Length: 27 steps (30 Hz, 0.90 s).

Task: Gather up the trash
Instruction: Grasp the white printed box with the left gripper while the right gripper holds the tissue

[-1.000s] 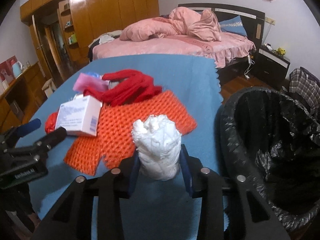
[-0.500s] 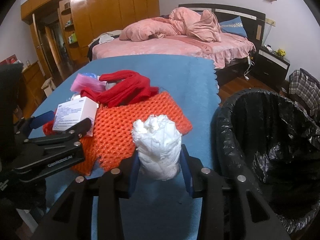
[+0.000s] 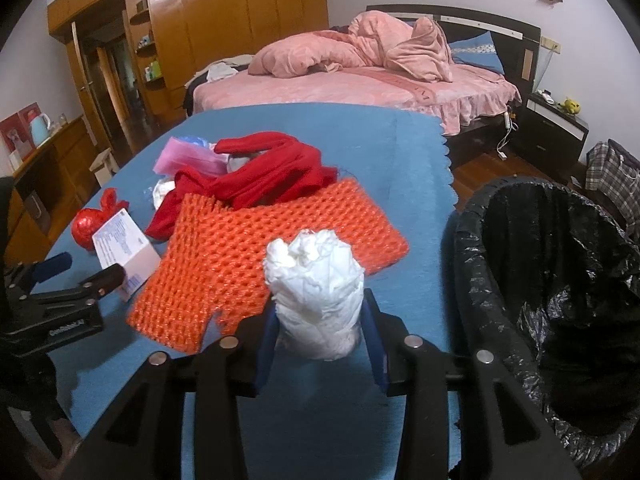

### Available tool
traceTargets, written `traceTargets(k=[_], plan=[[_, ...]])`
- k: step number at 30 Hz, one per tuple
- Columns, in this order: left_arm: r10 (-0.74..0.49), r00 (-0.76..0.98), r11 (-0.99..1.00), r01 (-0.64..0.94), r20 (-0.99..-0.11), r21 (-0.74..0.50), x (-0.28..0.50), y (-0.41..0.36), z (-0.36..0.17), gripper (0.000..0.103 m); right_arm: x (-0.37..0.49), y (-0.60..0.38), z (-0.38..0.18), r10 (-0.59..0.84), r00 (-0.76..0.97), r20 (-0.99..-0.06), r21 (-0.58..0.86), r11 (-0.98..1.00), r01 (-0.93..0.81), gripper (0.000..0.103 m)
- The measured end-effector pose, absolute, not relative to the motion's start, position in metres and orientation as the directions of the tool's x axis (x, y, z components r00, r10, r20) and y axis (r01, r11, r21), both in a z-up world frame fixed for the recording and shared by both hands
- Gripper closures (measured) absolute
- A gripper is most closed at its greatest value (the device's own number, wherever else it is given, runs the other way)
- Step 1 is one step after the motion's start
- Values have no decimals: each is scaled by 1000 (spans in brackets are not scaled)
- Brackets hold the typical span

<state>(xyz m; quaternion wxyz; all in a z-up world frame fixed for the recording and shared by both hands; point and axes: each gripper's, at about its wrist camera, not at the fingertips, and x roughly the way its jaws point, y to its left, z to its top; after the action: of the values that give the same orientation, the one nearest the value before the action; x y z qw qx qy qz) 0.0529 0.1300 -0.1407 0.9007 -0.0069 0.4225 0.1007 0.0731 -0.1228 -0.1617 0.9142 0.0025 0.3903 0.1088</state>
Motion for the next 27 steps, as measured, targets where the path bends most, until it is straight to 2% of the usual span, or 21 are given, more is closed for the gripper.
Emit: traceTargets(k=[6,15,27], plan=[[138,652,987,-157,-746,45,56,114,-132,8,78,-122,-161,196,672,-714,85,977,-194,63],[212,613,944,-331,-761,-3,92,128,-141,7,90,-116,-169,200,661,-723,76,974,-212,62],[168,582,951,-308,-796,-25,97,118,-153,6,92,-108,-172,216,651,-728,76,969,-236,62]])
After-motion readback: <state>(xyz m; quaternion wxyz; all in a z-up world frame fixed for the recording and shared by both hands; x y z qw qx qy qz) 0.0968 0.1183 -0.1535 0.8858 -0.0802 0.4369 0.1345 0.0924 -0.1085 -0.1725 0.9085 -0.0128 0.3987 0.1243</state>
